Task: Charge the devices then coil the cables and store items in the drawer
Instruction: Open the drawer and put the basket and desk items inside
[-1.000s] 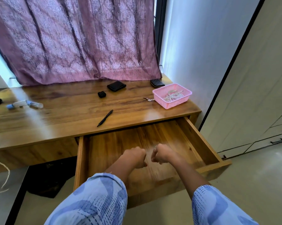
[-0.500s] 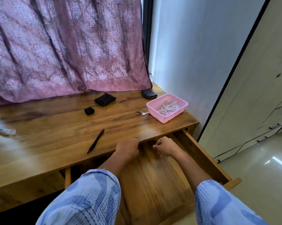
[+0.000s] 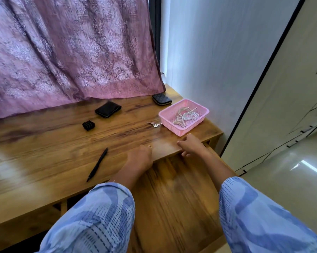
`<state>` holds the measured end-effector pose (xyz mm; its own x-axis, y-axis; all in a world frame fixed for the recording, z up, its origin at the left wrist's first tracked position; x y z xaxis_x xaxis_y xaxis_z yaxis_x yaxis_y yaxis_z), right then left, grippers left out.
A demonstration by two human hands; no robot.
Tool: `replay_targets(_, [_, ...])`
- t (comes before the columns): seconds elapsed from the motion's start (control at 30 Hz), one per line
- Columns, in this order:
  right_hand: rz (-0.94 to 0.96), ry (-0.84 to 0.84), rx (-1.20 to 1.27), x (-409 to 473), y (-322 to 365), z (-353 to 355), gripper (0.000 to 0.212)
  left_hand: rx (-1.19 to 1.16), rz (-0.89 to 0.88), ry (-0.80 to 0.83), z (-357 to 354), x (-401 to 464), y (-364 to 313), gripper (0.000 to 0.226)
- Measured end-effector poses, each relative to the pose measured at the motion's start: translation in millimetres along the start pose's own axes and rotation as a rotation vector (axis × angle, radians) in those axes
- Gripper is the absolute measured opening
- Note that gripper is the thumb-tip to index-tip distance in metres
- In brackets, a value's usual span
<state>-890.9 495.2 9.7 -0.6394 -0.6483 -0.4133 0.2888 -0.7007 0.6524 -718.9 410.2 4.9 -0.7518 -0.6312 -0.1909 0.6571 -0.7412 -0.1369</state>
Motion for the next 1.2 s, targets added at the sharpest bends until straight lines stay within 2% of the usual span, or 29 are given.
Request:
replay_targets(0.07, [-0.023, -0.004, 0.084, 14.0, -0.2, 2.3, 0.024, 0.003, 0.018, 0.013, -3.2, 8.9, -2.1, 0.031])
replay_targets(0.23, [-0.145, -0.051, 0.444, 57.8, 2.4, 7.1, 0.049, -0.001, 0.076, 0.067, -10.5, 33.3, -2.1, 0.038])
replay_targets(0.3, [-0.186, -0.046, 0.530, 75.6, 3.2, 8.9, 0.053, 0.016, 0.095, 0.081, -12.8, 41.0, -2.5, 0.039])
replay_targets(0.5, [-0.273, -0.080, 0.678, 118.0, 7.0, 13.0, 0.042, 0.056, 0.145, 0.117, -9.1, 60.6, -4.2, 0.041])
replay_targets(0.63, [-0.250, -0.155, 0.754, 127.1, 4.9, 9.6, 0.044, 0.077, 0.173, 0.134, -10.3, 70.2, -7.9, 0.041])
replay_targets(0.73, [-0.208, -0.129, 0.844, 120.3, 4.4, 7.9, 0.035, 0.092, 0.186, 0.147, -11.6, 72.5, -9.5, 0.042])
replay_targets(0.87, [-0.099, -0.089, 0.788, 100.5, -3.6, 11.1, 0.030, 0.099, 0.182, 0.150, -16.6, 70.8, -2.7, 0.044])
replay_targets(1.0, [0.088, -0.038, 0.666, 70.3, -10.3, 11.9, 0.020, 0.131, 0.109, 0.136, -23.4, 63.7, 9.0, 0.040])
replay_targets(1.1, [0.202, -0.022, 0.531, 42.8, -7.9, 3.7, 0.014, 0.154, 0.093, 0.088, -17.3, 46.4, 26.2, 0.027])
replay_targets(1.2, [0.249, 0.085, 0.490, 16.9, -8.1, -9.2, 0.013, 0.183, 0.127, -0.023, -4.9, 14.6, 59.7, 0.021])
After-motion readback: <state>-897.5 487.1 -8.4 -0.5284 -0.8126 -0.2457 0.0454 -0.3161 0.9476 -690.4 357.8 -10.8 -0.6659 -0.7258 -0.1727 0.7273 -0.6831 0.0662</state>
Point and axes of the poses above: each hand's wrist, its own x-axis towards the middle knuckle, its own z-axis out of the back of the hand, y = z × x, the point moved 1 cm from there along x, towards the middle knuckle, and after that the axes turned 4 degrees about -z, right-handed, at the moved point
